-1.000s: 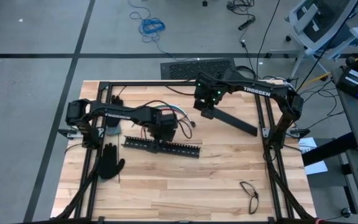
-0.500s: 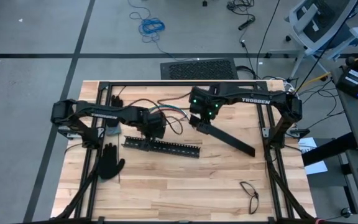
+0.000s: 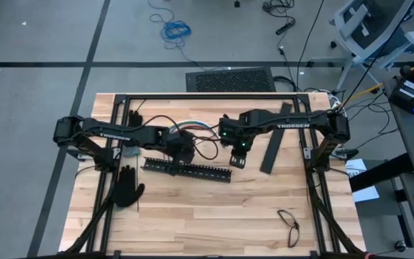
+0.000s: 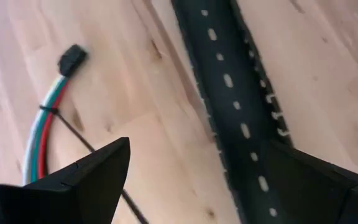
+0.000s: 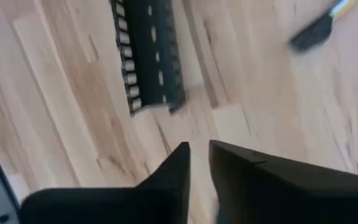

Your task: Ziptie cables

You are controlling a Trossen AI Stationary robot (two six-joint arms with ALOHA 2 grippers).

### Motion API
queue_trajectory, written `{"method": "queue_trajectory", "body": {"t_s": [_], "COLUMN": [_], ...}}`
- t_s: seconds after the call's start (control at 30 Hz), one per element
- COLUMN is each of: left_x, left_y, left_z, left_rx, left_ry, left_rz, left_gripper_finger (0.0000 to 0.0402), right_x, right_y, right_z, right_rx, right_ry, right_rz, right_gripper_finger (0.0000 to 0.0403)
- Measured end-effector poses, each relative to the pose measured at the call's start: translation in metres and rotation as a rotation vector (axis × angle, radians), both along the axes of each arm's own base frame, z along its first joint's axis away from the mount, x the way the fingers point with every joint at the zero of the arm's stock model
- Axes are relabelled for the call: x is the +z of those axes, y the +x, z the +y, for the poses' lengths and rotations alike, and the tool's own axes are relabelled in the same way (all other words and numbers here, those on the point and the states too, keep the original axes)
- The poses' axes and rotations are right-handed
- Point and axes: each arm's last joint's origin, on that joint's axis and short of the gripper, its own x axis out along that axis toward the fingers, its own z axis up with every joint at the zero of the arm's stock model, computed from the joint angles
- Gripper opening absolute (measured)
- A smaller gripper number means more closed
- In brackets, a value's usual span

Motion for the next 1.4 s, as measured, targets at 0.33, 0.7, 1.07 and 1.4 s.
{"method": "queue_trajectory", "body": {"t_s": [0.33, 0.7, 1.07, 1.4], "left_x": [-0.022, -0.051, -0.049, -0.05], "left_y": [-0.012, -0.025, -0.025, -0.03], "left_z": [0.015, 0.025, 0.024, 0.021], "left_rx": [0.262, 0.678, 0.678, 0.656], "left_ry": [0.008, -0.177, -0.188, -0.217], "left_rz": [0.057, 0.024, 0.011, 0.081], "left_gripper_finger": [0.0357, 0.0357, 0.0357, 0.0357], "right_x": [-0.014, -0.125, -0.117, -0.117], "right_y": [0.001, -0.042, -0.115, -0.138], "right_z": [-0.01, -0.013, -0.068, -0.109], "right_rx": [-0.04, -0.491, -1.183, -1.346], "right_ry": [-0.139, -0.101, -0.41, -0.39], "right_rz": [-0.009, 0.093, 0.07, 0.025], "right_gripper_finger": [0.004, 0.0055, 0.0112, 0.0216]}}
